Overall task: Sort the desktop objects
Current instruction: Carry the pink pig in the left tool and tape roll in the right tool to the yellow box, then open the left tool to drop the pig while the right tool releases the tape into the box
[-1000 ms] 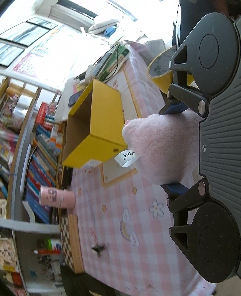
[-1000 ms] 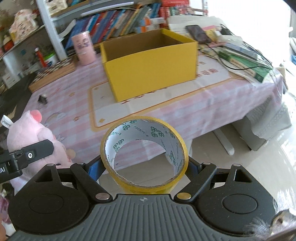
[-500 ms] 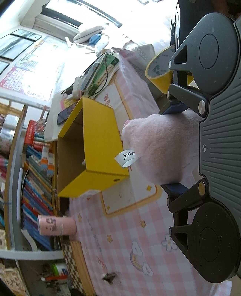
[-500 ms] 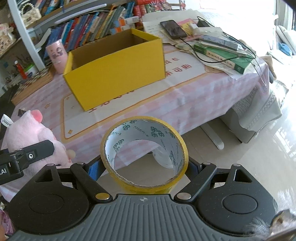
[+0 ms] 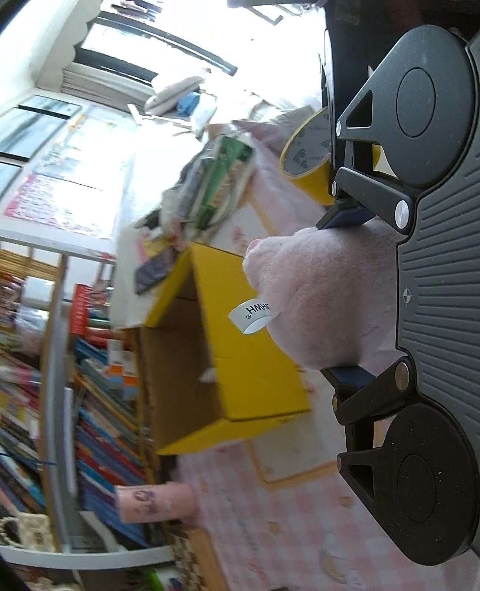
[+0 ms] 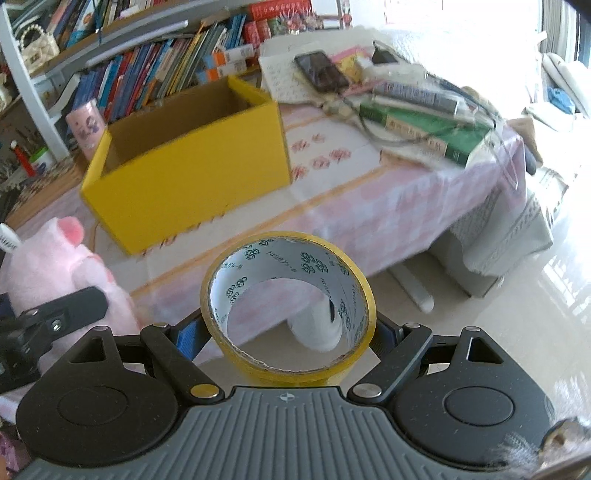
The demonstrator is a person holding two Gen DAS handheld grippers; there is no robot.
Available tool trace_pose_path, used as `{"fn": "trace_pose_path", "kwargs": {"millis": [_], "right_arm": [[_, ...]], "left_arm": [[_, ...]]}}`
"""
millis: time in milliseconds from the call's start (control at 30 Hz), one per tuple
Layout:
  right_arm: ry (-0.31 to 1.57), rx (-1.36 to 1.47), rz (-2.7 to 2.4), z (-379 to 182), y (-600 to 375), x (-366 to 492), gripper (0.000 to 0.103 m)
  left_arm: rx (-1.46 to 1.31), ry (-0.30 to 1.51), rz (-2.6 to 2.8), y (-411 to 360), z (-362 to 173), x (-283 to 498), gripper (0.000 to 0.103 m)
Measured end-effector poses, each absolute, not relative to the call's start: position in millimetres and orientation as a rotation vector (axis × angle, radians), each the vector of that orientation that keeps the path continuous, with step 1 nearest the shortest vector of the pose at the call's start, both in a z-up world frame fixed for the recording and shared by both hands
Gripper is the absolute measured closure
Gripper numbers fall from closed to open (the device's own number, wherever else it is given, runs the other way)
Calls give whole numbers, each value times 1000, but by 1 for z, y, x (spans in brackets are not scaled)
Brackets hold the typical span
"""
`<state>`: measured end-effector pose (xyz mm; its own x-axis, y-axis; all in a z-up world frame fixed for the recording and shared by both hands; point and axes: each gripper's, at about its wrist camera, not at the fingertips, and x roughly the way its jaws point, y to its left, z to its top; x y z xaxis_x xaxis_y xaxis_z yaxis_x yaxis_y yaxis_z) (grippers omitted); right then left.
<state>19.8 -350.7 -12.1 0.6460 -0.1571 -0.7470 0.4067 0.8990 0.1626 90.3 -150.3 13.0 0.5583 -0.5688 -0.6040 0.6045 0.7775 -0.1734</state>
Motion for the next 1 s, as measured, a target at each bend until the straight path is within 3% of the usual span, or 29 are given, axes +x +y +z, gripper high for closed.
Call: {"fn": "trace_pose_path", "kwargs": {"millis": [500,733,1000], "right_arm": [[573,233,-133,60,-422,126,18],[548,163,17,69,-430,198,18],[634,-156,223,41,-404,270,18]], "left_arm": [[0,476,-431,-191,66,192,32],[67,503,-319,-213,52,257,31],[146,714,-279,-224,28,318,31]]}}
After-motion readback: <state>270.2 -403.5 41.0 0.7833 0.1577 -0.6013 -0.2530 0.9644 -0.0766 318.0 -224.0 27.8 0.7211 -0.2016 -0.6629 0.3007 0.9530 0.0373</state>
